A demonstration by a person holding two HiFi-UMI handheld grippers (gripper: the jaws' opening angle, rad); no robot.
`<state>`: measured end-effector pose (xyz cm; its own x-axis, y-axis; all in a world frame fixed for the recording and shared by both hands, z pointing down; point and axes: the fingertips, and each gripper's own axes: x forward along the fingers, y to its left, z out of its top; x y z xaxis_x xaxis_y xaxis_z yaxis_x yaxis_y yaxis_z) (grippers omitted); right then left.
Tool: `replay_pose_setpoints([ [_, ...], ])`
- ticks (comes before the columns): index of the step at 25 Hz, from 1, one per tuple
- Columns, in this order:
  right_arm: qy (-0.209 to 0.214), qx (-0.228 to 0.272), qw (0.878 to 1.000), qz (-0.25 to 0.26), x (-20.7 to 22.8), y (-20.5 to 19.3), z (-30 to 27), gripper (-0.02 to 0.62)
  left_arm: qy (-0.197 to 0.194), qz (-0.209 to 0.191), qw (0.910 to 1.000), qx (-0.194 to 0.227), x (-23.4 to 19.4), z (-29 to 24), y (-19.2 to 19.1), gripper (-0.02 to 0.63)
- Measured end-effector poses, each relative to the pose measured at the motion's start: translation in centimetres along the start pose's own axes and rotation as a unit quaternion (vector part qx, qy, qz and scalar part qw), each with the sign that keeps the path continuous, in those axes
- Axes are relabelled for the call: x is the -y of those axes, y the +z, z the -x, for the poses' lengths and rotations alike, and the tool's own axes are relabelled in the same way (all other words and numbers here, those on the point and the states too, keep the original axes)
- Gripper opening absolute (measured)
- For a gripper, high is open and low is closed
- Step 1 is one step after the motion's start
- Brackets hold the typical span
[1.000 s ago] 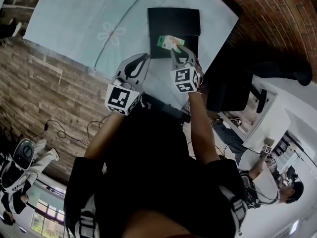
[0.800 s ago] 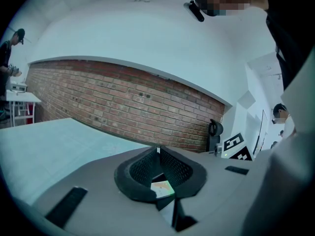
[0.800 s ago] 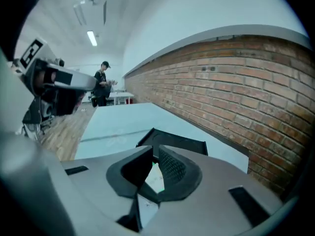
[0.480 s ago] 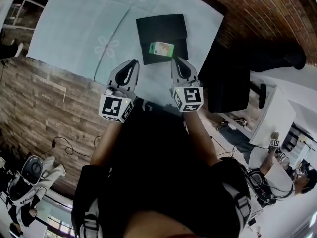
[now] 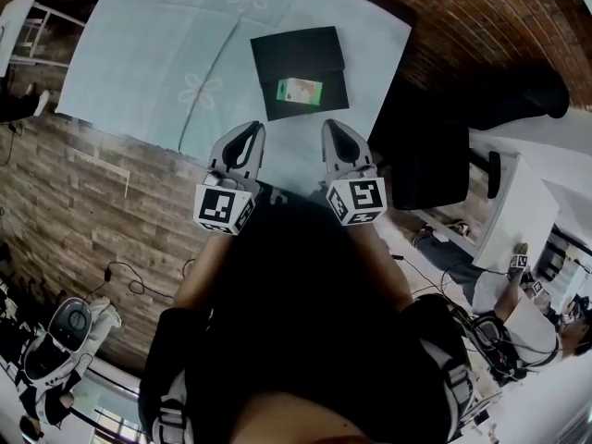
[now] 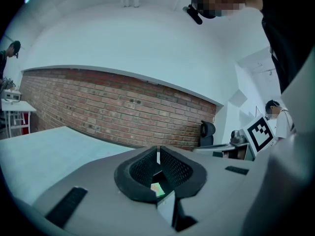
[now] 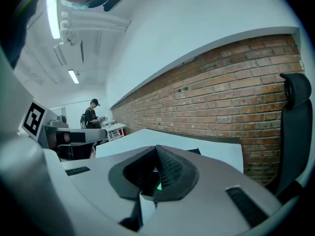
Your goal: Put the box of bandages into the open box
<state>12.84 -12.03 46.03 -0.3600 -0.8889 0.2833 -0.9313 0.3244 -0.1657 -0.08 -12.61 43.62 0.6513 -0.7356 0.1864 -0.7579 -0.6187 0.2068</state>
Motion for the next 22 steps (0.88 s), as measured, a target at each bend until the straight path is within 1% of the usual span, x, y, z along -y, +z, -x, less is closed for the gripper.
replay_pose_setpoints([
  [6, -0.003, 0.008, 1.0, -0.005, -0.5, 0.1, 0.6, 0.028, -0.015, -0.007, 0.9999, -0.004, 1.5, -0.2, -0.4, 0.044],
  [11, 0.003, 0.01, 1.0, -0.002, -0.9, 0.1, 1.0, 0.028, -0.016, -0.01, 0.9998, -0.001, 1.8, -0.1, -0.2, 0.044],
  [22, 0.007, 0.008, 1.0, 0.001, -0.1, 0.4, 1.1, 0.026, -0.02, -0.007, 0.9998, -0.006, 2.3, -1.0, -0.4, 0.044],
])
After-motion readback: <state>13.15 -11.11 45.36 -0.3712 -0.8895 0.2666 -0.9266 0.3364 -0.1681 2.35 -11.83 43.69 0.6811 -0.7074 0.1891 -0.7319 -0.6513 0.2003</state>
